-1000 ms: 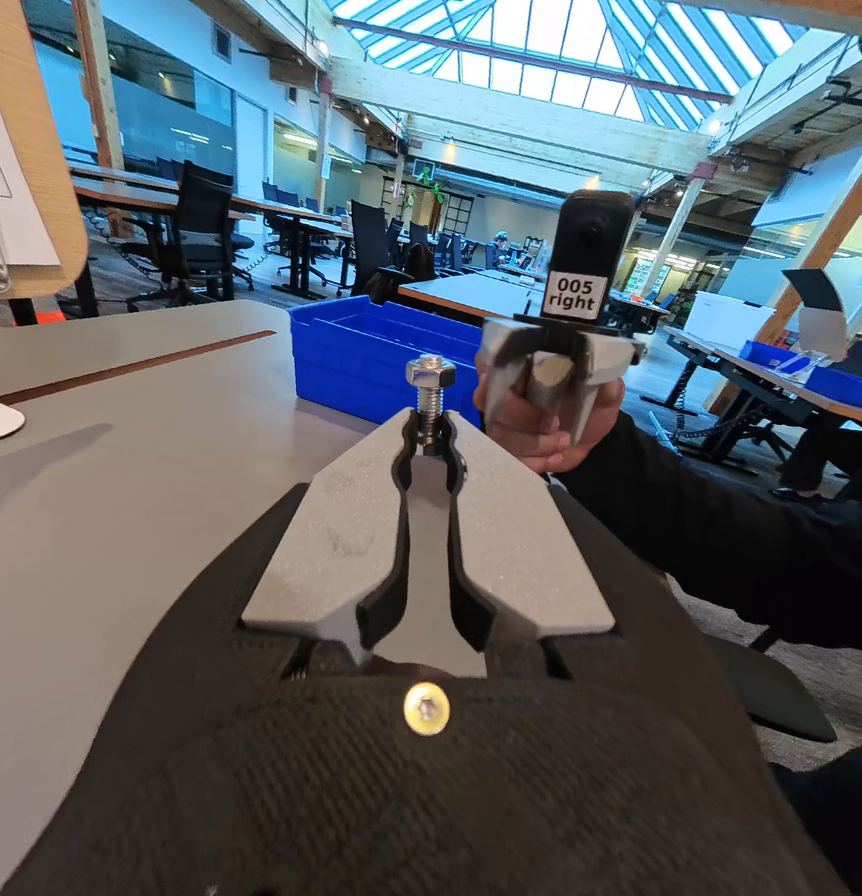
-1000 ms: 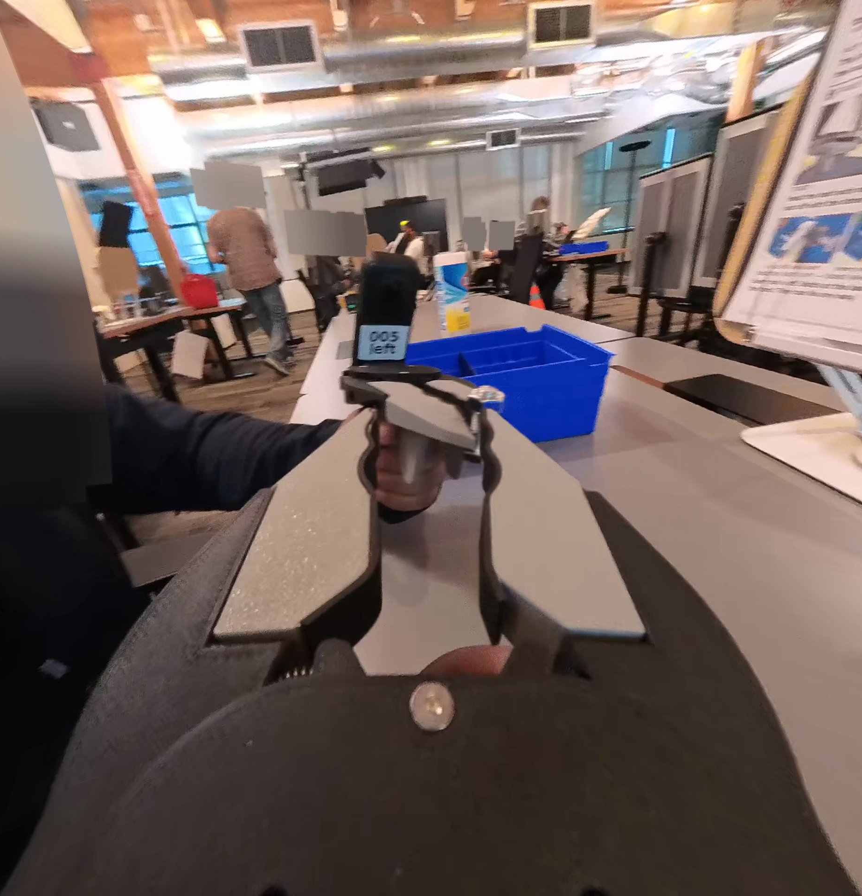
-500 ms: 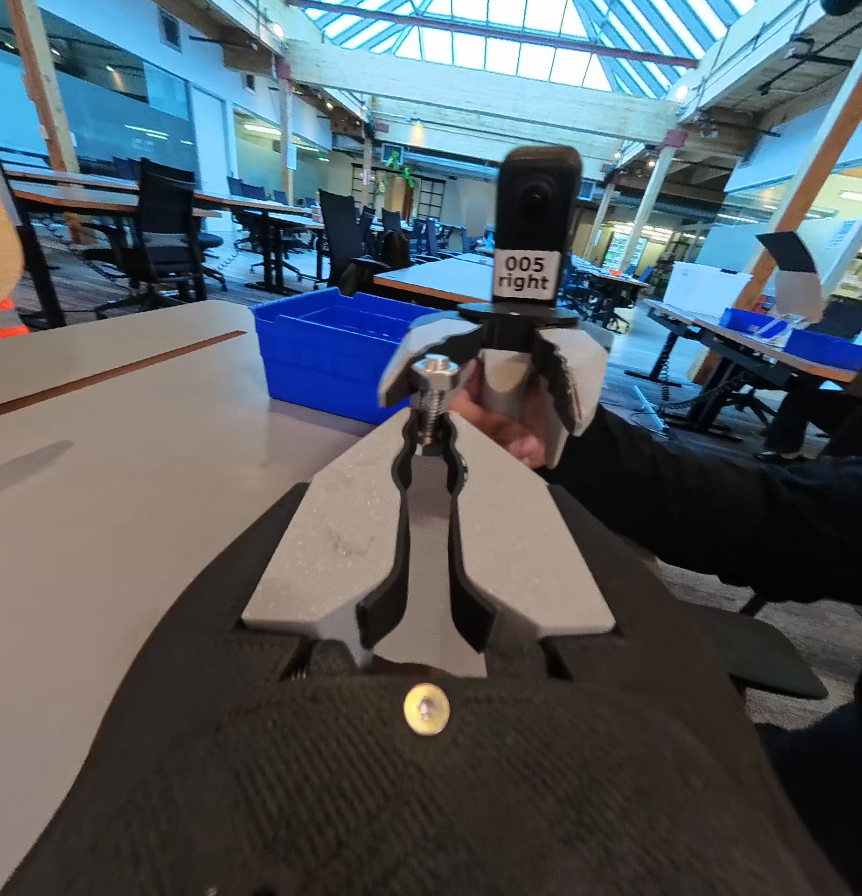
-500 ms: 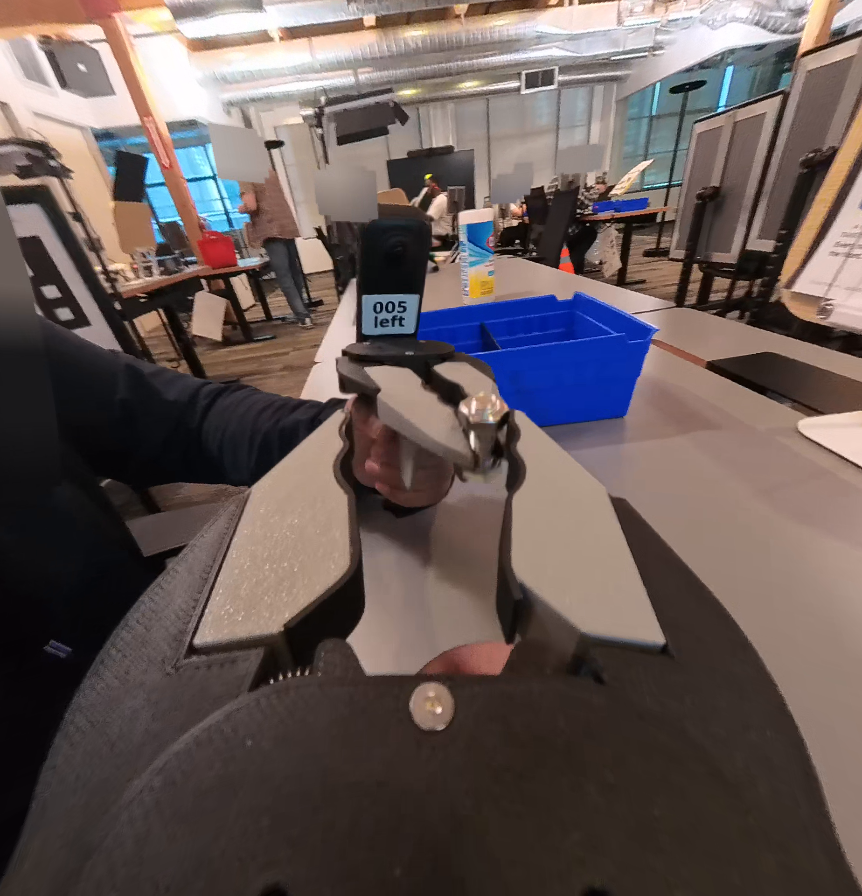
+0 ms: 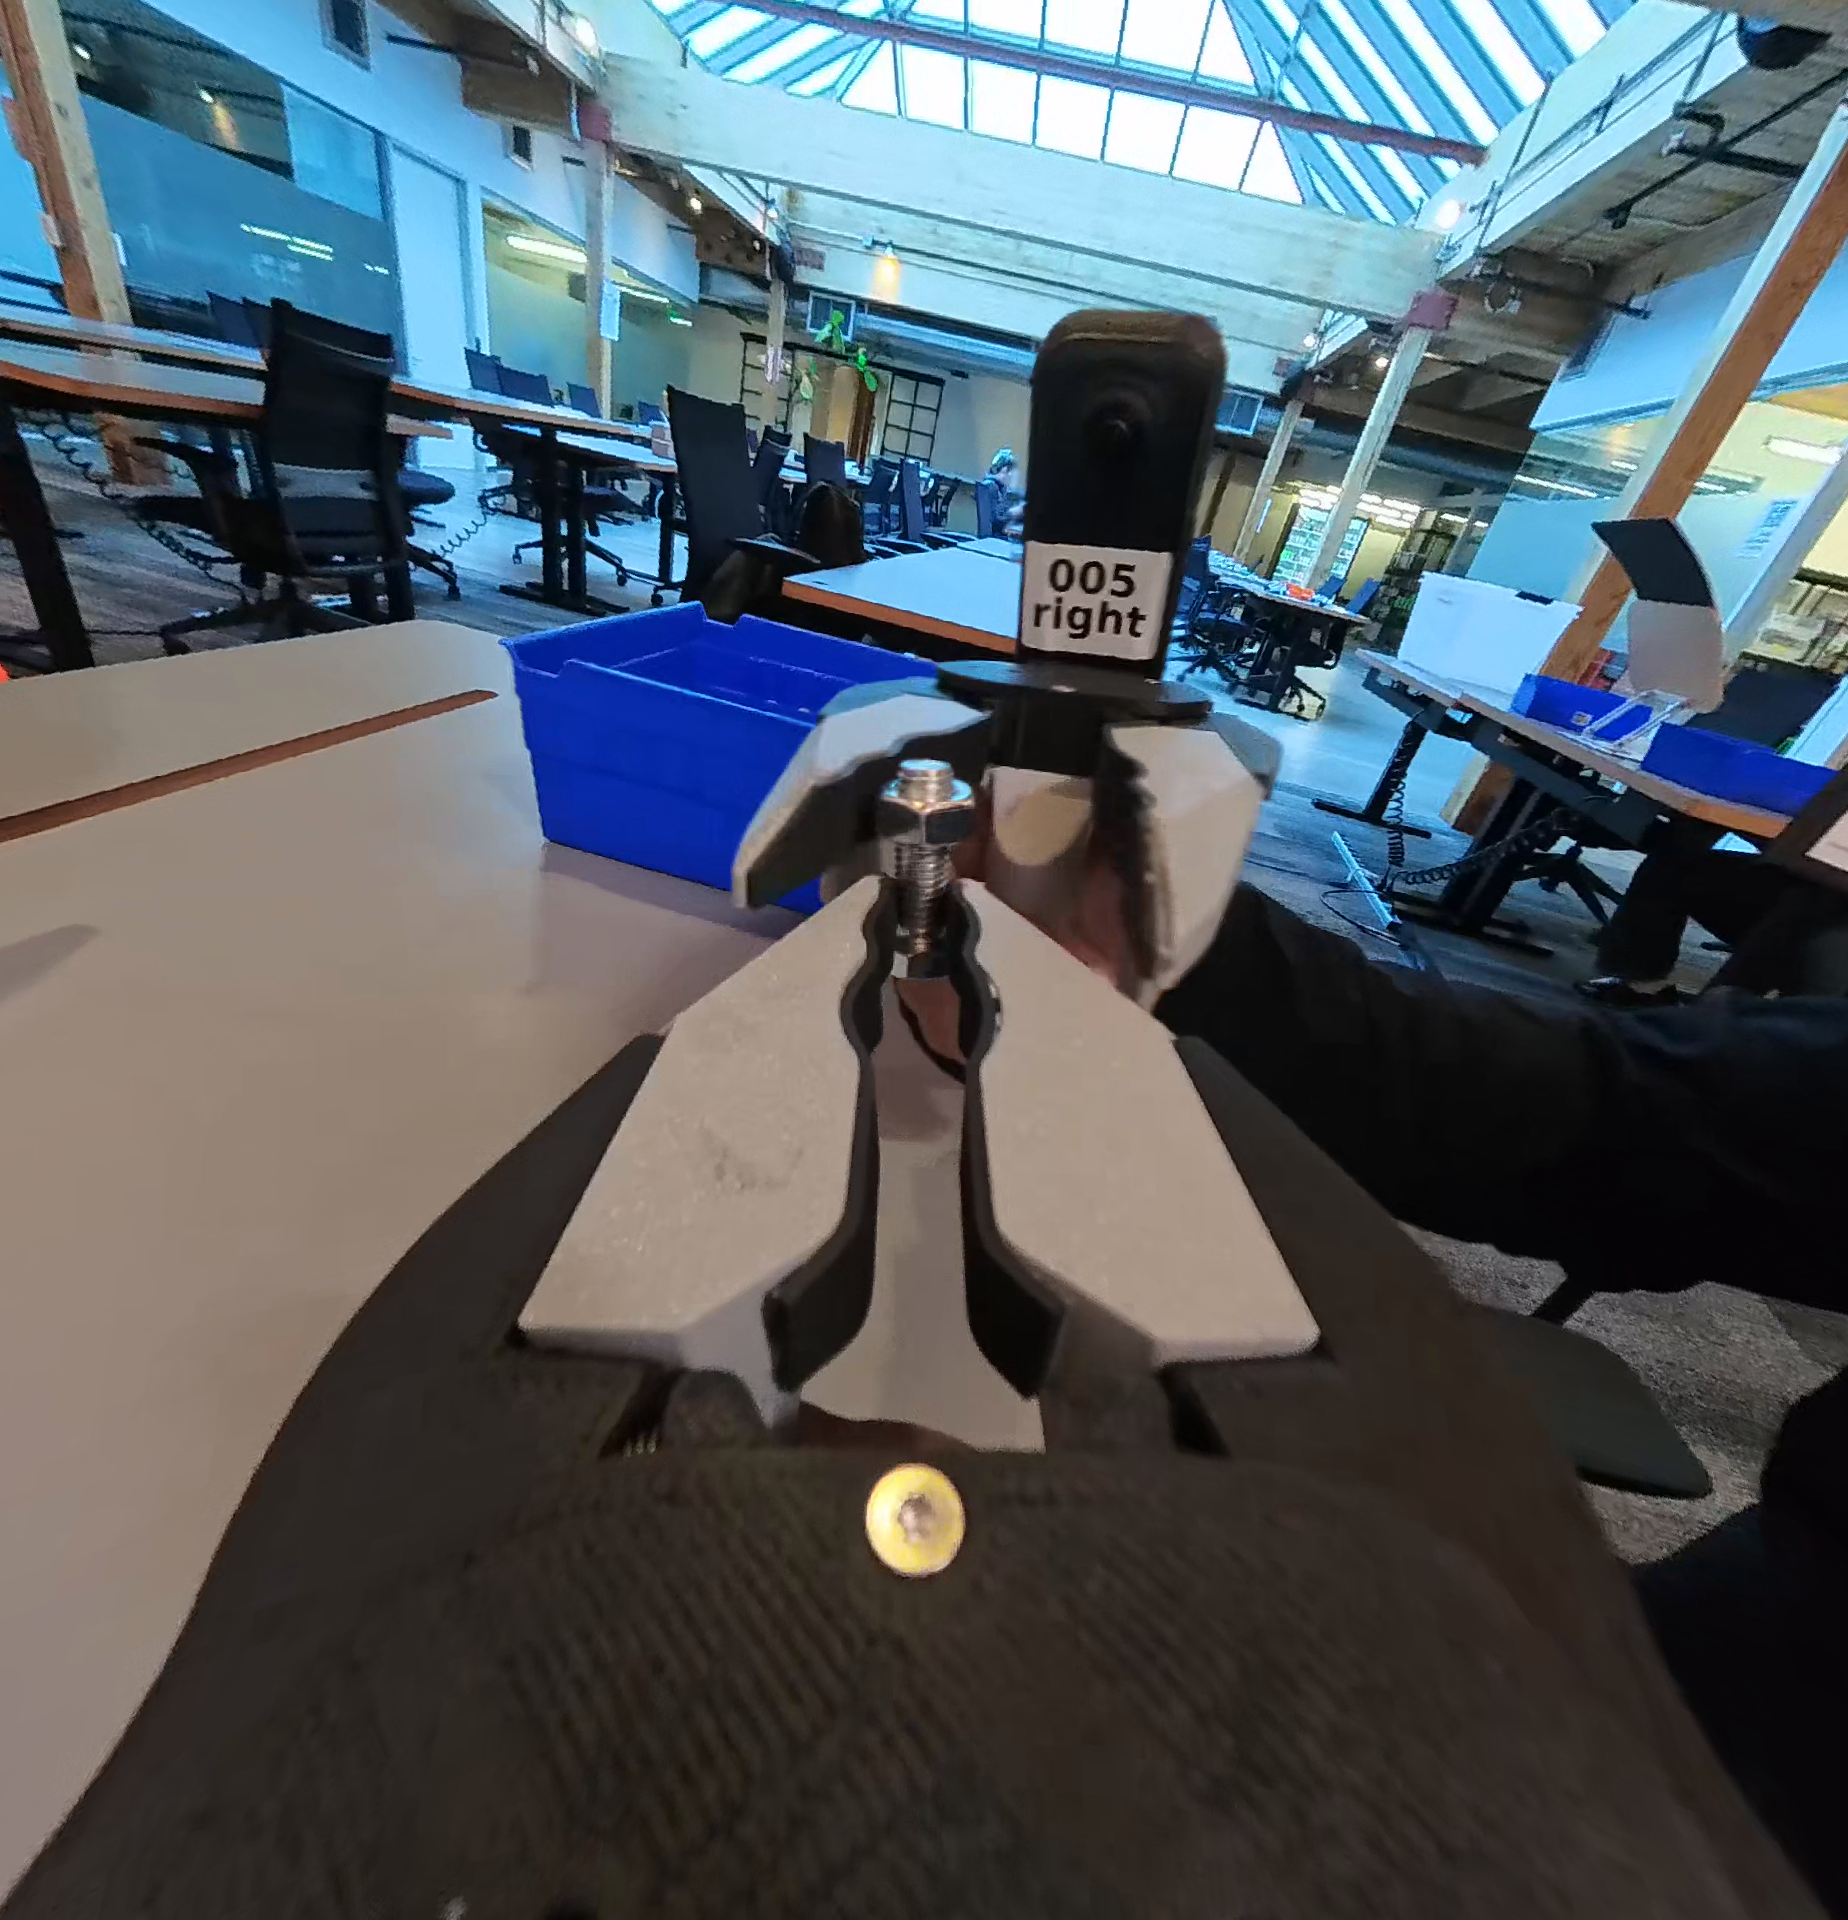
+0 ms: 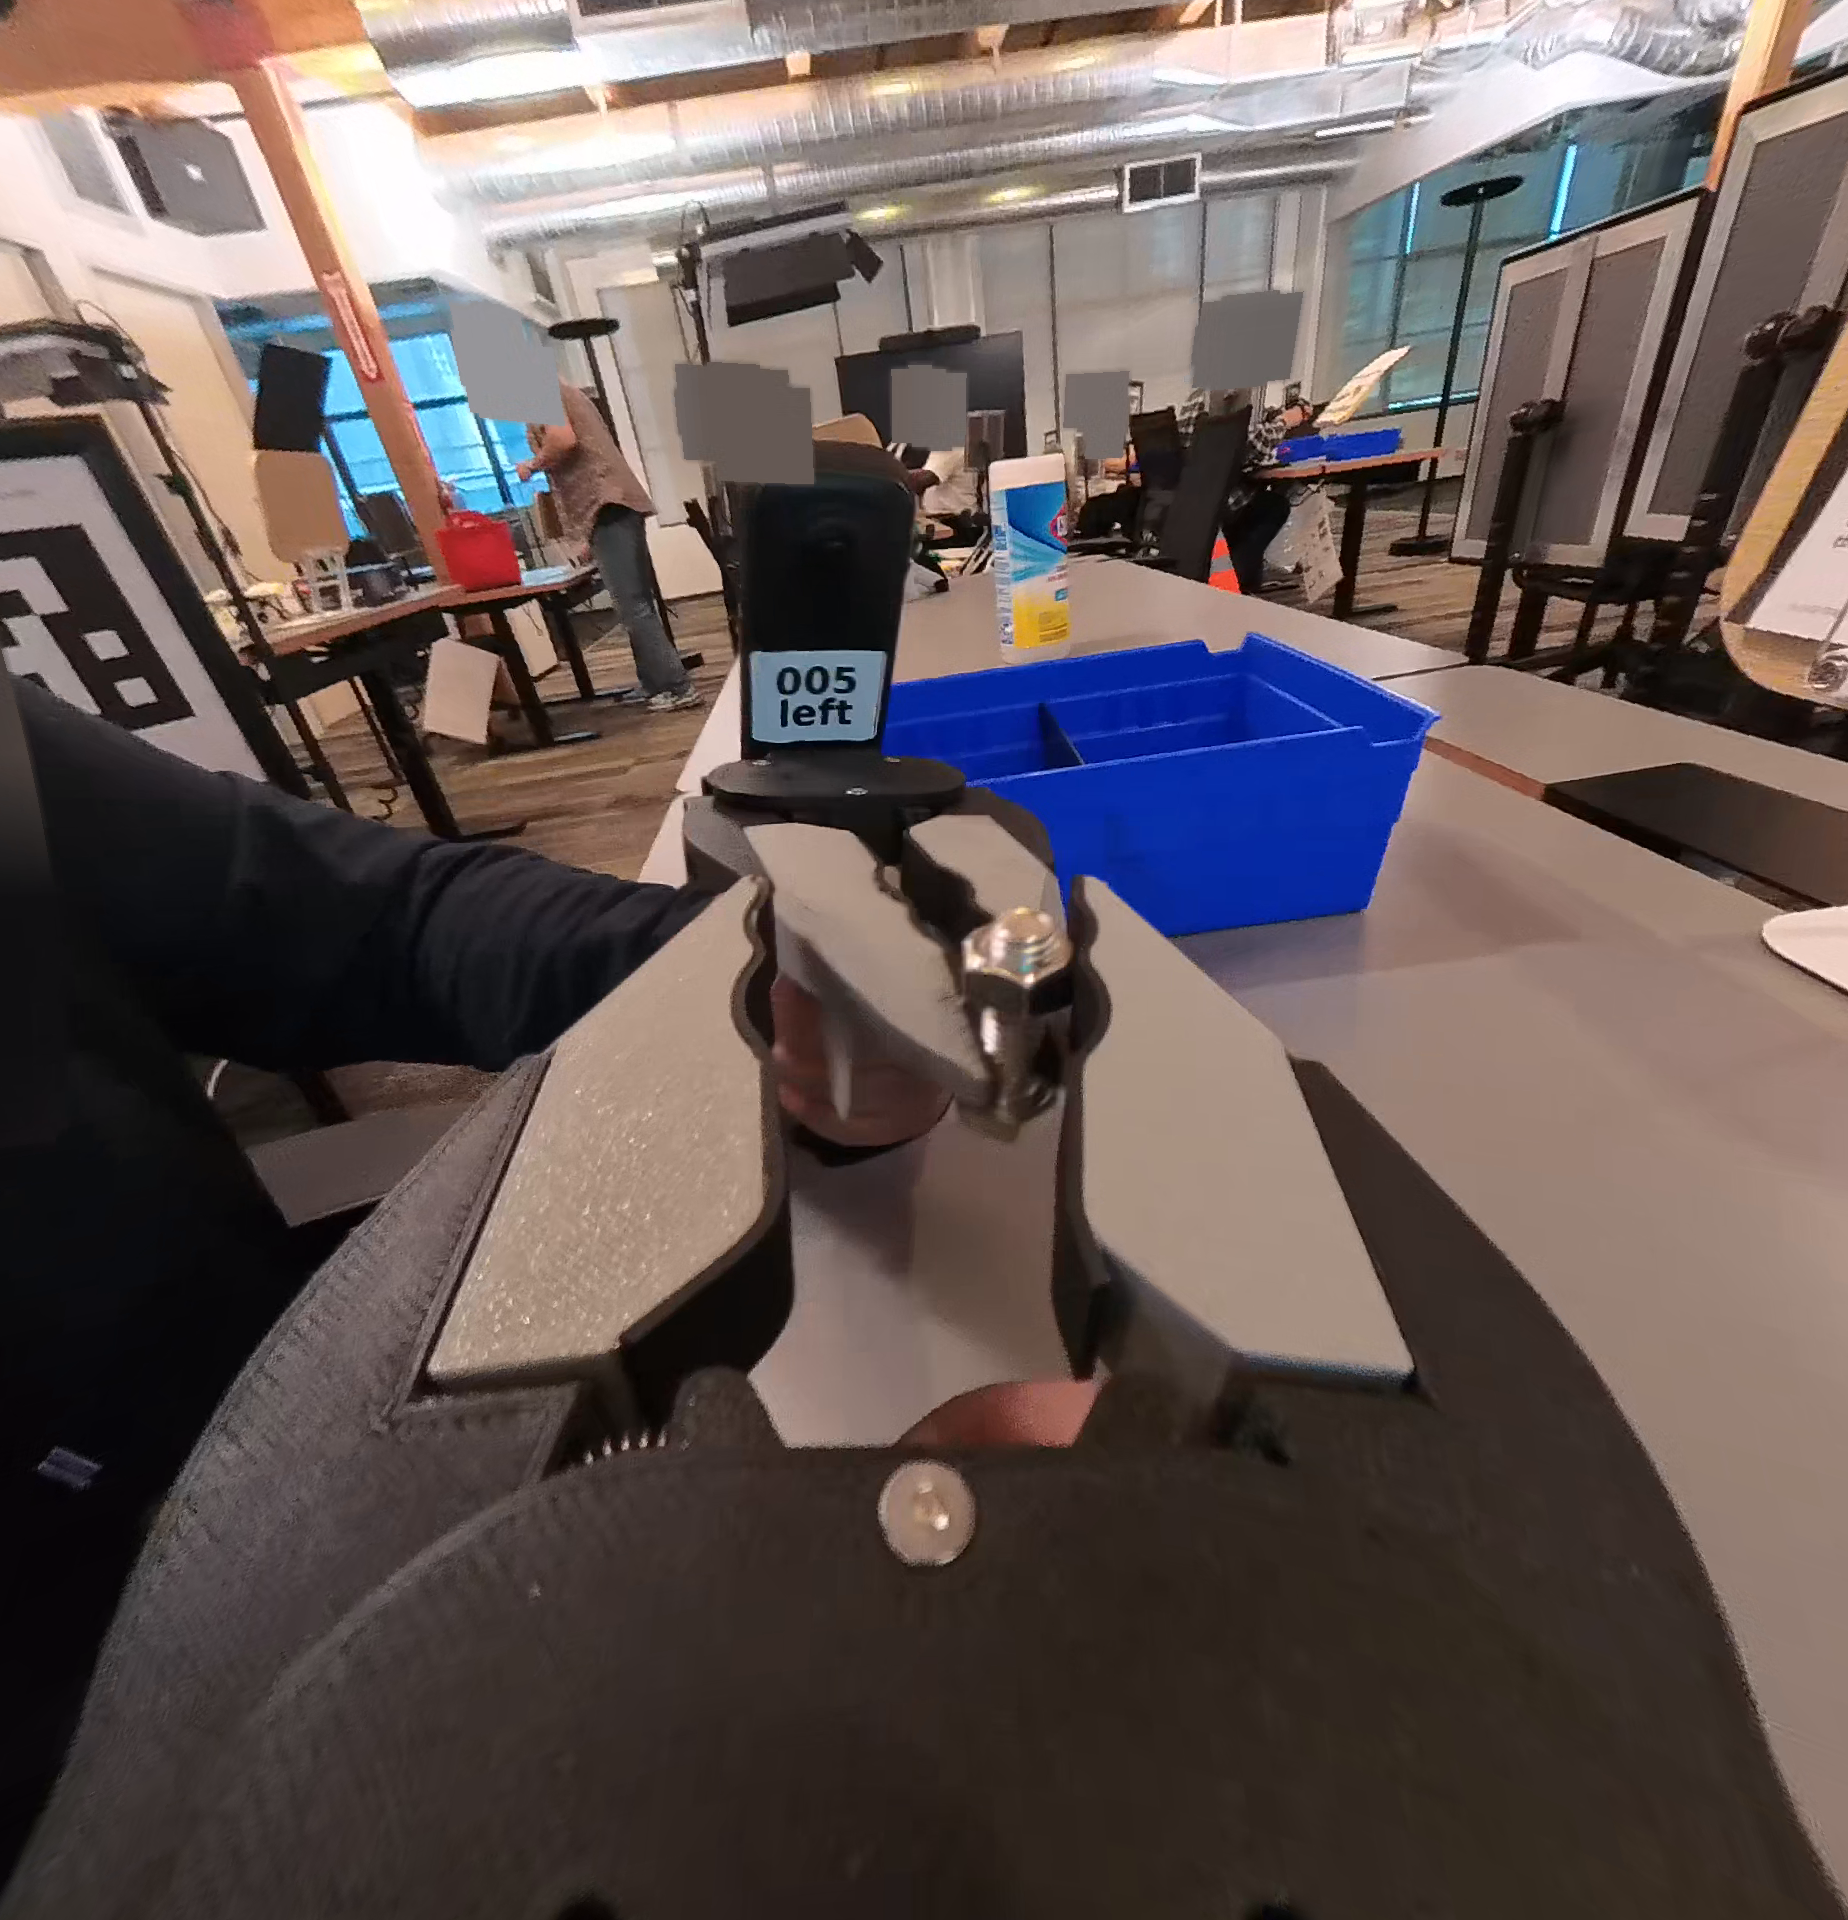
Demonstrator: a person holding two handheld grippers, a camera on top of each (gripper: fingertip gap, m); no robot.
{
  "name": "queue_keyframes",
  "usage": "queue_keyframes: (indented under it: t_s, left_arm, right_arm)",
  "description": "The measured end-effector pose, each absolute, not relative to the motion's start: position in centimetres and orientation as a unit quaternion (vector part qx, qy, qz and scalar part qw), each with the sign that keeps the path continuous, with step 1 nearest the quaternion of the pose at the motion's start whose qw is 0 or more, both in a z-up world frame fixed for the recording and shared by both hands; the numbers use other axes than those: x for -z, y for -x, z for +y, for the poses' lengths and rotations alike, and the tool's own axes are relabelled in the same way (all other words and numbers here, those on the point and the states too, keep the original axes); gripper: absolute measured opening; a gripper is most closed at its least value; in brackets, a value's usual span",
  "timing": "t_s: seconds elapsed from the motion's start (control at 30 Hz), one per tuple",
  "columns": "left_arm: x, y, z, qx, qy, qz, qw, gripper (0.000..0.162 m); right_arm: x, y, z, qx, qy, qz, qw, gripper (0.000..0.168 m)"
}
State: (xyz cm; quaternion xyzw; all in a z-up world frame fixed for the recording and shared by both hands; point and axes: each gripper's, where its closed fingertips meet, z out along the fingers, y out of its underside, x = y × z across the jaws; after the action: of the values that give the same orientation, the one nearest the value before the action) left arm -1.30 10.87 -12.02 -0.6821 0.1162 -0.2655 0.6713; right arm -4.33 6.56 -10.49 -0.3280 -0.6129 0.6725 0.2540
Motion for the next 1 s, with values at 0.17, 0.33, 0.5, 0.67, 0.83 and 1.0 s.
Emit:
queue_keyframes:
  t_s: [0.17, 0.33, 0.5, 0.67, 0.83, 1.0]
  left_arm:
    - [11.7, 4.1, 11.2, 0.230, 0.683, 0.082, 0.689, 0.007]
    - [11.3, 5.6, 11.1, 0.252, 0.676, 0.056, 0.691, 0.007]
    - [11.9, 3.0, 11.1, 0.246, 0.685, 0.094, 0.679, 0.007]
    - [12.5, 2.8, 11.3, 0.249, 0.692, 0.095, 0.671, 0.007]
    - [12.9, 3.6, 11.8, 0.212, 0.698, 0.083, 0.679, 0.009]
    - [13.7, 4.3, 12.2, 0.212, 0.713, 0.065, 0.665, 0.036]
  right_arm:
    - [10.0, 2.0, 8.0, -0.670, 0.318, -0.611, 0.277, 0.035]
    - [8.7, 1.9, 10.8, -0.689, 0.345, -0.556, 0.312, 0.040]
    - [10.2, 4.2, 10.0, -0.662, 0.373, -0.566, 0.319, 0.030]
    - [11.2, 5.3, 9.8, -0.653, 0.396, -0.568, 0.308, 0.016]
    - [11.7, 5.7, 11.3, -0.634, 0.426, -0.559, 0.323, 0.016]
    - [10.6, 4.5, 16.5, -0.555, 0.480, -0.509, 0.450, 0.015]
